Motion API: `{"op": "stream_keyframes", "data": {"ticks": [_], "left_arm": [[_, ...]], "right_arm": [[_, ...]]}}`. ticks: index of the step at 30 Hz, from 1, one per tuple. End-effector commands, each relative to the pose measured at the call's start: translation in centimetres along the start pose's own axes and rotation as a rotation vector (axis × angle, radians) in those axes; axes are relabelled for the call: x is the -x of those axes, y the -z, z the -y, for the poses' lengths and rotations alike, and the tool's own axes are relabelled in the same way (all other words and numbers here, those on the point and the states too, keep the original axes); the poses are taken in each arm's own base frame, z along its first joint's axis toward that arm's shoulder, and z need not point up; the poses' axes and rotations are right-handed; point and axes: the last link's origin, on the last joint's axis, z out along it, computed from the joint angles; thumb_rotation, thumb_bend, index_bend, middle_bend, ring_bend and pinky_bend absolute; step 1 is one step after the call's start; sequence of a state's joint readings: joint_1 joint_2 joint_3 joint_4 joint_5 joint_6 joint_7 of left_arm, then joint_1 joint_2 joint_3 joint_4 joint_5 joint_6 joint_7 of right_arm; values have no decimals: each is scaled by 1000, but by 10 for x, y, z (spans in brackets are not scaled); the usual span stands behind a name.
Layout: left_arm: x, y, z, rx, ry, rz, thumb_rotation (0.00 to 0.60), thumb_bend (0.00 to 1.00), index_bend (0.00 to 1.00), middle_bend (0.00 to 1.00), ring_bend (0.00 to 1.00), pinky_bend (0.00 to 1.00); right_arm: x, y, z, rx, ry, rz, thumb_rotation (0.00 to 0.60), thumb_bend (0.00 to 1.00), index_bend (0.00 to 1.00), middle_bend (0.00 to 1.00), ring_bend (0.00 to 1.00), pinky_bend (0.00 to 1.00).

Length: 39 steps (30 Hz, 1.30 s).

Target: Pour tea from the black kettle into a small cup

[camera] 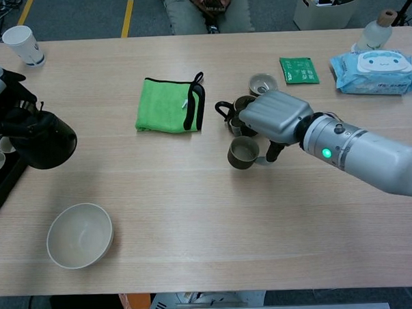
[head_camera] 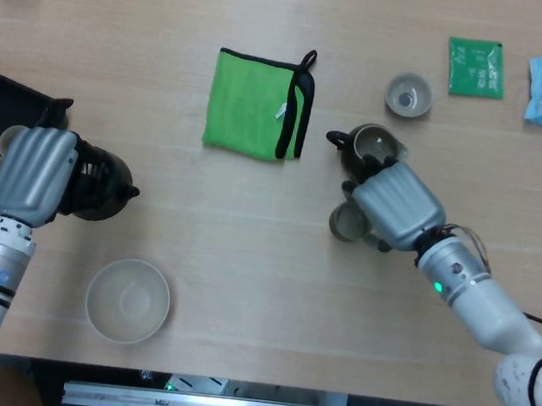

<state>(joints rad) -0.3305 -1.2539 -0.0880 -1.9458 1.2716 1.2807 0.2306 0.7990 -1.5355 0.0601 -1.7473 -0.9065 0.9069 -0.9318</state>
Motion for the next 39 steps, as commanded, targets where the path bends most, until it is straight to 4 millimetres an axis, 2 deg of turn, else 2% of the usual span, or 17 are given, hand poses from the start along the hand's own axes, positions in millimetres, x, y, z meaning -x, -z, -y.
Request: {"op": "stream_keyframes", "data": {"ticks": [1, 10, 21, 26, 39], "left_arm": [[-1, 1, -1, 2, -1, 2, 599, 380, 1000, 1000, 949, 142], [-2, 2, -3, 3, 12, 7, 598, 380, 1000, 1000, 949, 142], [-4, 4, -6, 14, 26, 12, 599, 380, 1000, 1000, 949, 142], [-5, 6, -5, 11, 29, 13, 600, 380, 1000, 1000, 949, 142], [-7, 9, -1, 4, 35, 15, 600, 380, 1000, 1000, 949, 142]], "right_arm": [[-11, -12, 17, -17, 11, -10, 600, 227, 483, 289, 183, 331], [-23, -38, 52, -33, 60, 7, 600, 226, 483, 289, 184, 331], [-26, -62, 81, -27, 133, 14, 600, 227, 483, 288, 184, 331], [-24, -72, 90, -20, 141, 24, 600, 226, 483, 289, 183, 330], [-23, -91, 99, 22, 121, 43, 600, 226, 483, 288, 183, 317]]}}
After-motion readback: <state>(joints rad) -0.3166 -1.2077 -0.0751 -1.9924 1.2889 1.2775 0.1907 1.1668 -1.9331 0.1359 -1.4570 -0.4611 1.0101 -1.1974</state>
